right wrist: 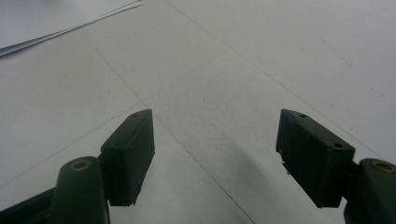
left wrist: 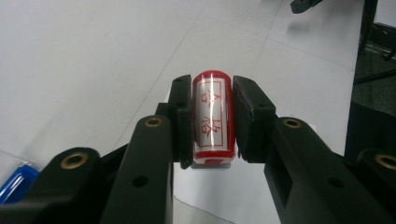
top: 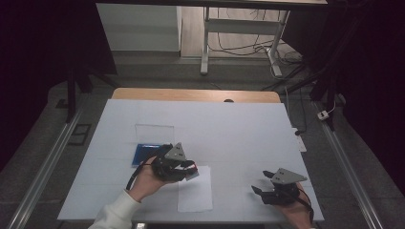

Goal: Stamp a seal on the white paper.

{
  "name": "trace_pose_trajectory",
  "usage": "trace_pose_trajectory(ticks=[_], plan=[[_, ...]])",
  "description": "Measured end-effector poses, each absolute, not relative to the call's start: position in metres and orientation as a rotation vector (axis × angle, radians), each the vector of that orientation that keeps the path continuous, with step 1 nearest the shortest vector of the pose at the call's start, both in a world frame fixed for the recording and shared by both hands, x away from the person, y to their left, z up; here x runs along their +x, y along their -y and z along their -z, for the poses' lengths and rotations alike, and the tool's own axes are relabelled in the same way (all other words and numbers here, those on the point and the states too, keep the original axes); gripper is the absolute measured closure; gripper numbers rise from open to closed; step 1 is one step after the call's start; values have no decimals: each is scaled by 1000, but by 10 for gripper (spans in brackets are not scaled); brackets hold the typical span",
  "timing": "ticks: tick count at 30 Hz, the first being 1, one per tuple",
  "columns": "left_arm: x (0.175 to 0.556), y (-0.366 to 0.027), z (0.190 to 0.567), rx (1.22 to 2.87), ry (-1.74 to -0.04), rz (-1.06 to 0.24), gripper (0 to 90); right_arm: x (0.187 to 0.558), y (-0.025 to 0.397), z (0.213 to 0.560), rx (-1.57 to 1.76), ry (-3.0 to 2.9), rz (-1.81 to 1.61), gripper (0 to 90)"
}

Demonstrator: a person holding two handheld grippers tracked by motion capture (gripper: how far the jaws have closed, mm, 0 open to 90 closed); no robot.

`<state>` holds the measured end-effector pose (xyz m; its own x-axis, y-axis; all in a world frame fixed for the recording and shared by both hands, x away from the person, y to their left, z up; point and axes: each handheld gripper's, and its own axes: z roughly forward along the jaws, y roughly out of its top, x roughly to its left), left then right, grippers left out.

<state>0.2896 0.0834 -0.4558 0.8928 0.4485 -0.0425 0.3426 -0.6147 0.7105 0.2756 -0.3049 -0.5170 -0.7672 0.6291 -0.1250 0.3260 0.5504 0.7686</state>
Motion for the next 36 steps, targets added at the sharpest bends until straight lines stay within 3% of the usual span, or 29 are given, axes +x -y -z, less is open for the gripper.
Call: trace_pose_trajectory(ticks=[36], plan=[[290, -59, 490, 2396, -545, -136, 698, 276, 305, 518, 777, -2410, -1069, 276]])
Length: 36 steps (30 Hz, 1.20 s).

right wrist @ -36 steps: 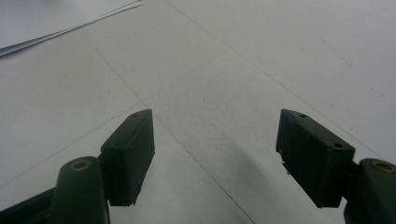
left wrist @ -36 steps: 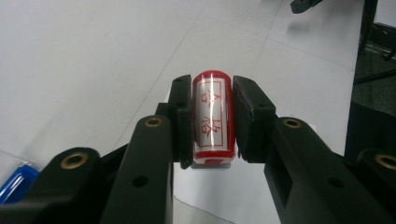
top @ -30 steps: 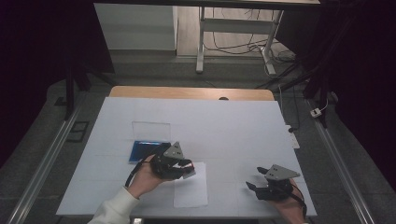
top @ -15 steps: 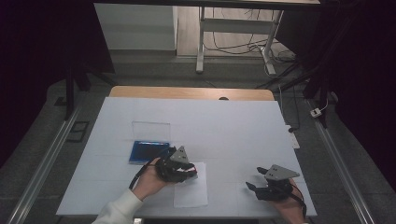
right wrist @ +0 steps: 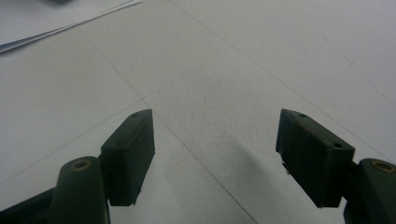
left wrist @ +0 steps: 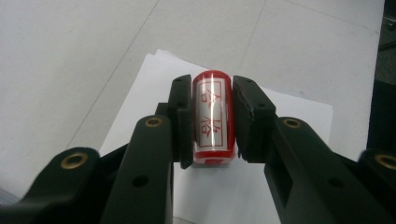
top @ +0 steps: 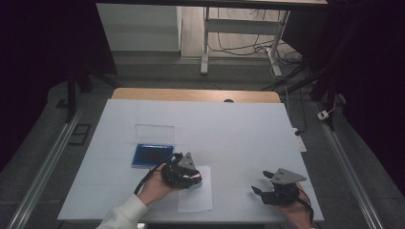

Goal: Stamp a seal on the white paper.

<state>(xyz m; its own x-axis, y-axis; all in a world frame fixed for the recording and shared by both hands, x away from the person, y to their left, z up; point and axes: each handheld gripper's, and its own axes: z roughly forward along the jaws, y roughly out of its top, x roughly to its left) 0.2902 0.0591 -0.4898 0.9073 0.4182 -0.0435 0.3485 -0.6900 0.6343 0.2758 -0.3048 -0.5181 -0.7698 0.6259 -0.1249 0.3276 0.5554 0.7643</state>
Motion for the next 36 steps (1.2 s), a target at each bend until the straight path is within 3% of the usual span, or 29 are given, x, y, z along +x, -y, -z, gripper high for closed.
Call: trace_pose_trajectory(ticks=[36], plan=[[287, -49, 491, 2483, -538, -162, 702, 276, 304, 519, 774, -2416, -1057, 276]])
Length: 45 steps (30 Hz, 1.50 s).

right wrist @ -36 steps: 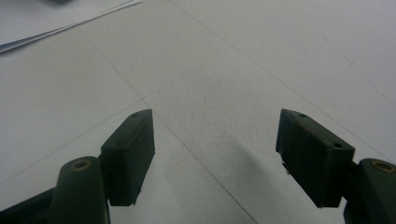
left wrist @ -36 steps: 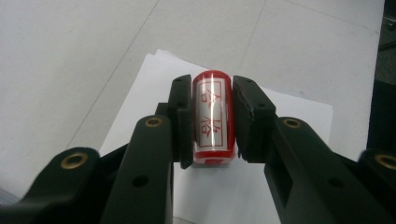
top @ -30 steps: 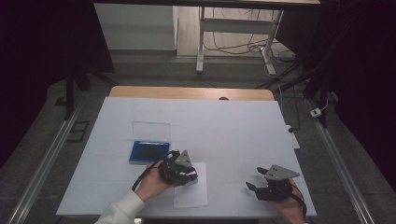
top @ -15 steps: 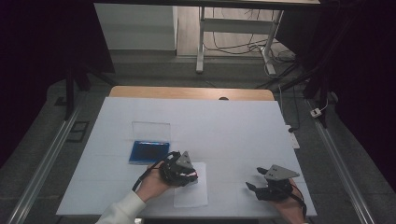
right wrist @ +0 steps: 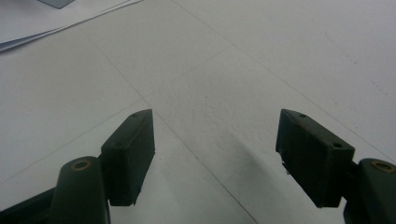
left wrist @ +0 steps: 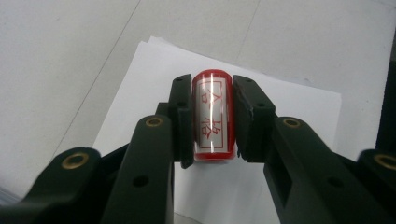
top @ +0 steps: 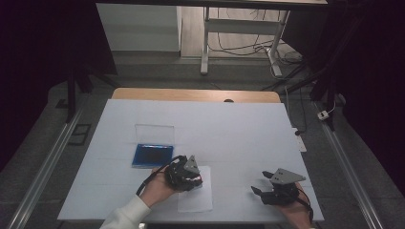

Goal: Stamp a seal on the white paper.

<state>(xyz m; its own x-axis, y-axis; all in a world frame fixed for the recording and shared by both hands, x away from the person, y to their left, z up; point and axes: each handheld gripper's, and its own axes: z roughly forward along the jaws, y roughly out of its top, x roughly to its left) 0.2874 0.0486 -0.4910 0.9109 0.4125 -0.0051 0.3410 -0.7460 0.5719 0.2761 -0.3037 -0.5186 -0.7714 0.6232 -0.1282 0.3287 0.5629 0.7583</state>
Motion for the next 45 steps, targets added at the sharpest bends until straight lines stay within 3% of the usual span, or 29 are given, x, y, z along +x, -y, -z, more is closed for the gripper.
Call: trace_pose_trajectory(ticks=[45], plan=[[286, -47, 497, 2489, -541, -170, 708, 275, 302, 518, 763, -2417, -1061, 276]])
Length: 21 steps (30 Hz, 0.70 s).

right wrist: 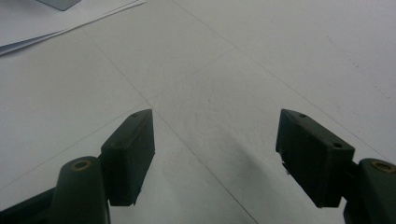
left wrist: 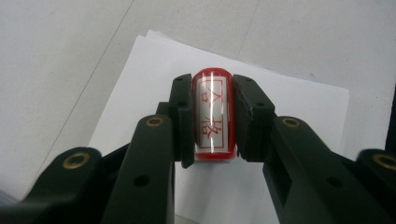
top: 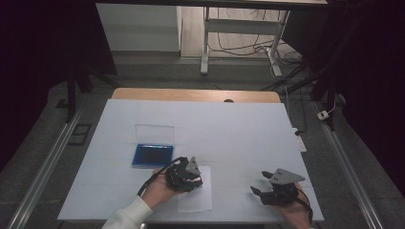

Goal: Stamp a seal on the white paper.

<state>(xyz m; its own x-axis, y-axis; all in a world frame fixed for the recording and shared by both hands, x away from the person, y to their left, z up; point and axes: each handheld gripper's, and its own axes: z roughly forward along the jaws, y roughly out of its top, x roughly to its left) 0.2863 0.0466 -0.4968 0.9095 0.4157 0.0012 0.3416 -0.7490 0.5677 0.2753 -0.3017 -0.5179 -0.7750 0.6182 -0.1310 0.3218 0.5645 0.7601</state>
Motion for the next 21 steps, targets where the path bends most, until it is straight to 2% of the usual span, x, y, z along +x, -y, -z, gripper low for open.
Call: trace_pose_trajectory(ticks=[21], plan=[[284, -48, 495, 2474, -533, -194, 703, 275, 304, 517, 774, -2413, -1058, 276]])
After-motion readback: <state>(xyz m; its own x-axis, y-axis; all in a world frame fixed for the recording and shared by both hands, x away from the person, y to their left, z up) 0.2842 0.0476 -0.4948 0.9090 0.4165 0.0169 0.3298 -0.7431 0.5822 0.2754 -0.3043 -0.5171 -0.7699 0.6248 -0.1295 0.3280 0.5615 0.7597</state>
